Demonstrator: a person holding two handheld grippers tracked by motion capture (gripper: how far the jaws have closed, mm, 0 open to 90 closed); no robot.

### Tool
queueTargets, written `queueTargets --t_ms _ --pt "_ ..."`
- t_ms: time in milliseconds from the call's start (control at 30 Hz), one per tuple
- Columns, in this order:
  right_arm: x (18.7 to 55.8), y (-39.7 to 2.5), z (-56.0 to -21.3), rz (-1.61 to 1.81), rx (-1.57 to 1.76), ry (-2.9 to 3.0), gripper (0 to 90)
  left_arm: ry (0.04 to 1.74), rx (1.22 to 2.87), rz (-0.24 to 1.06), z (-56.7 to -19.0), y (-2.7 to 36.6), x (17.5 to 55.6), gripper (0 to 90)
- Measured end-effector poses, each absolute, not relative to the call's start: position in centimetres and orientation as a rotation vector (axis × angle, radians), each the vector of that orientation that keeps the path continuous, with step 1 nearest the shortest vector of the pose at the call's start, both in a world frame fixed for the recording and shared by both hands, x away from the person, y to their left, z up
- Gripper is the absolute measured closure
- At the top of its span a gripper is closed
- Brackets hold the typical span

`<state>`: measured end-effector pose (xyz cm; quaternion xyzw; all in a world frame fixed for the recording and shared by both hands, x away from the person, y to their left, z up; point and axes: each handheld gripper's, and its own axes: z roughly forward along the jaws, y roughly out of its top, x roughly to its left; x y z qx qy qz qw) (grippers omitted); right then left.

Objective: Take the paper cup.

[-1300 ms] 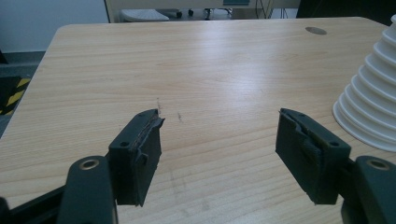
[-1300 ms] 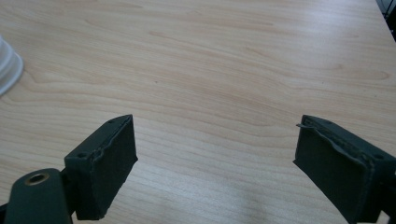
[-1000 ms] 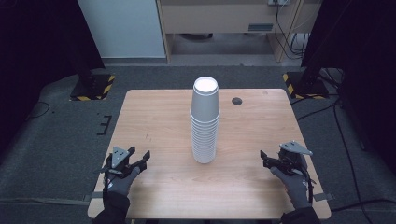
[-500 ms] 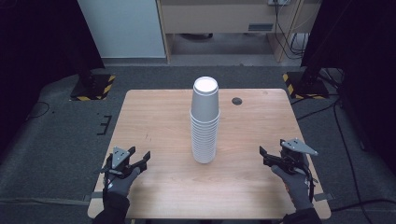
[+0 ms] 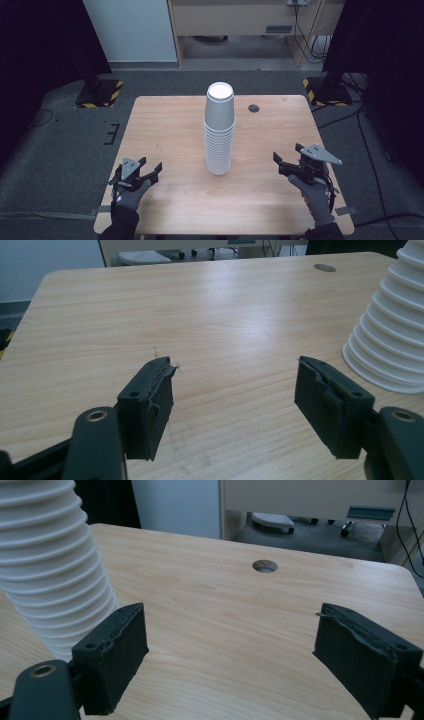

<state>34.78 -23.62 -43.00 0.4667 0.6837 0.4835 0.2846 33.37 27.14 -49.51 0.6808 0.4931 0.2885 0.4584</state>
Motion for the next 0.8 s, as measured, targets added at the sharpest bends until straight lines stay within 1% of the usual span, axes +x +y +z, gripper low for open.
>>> queueTargets --t_ms 800 --pt "34.8 -21.2 -37.7 1.427 1.129 1.789 13.5 1.213 1.687 0.715 -49.6 27.1 33.4 29.9"
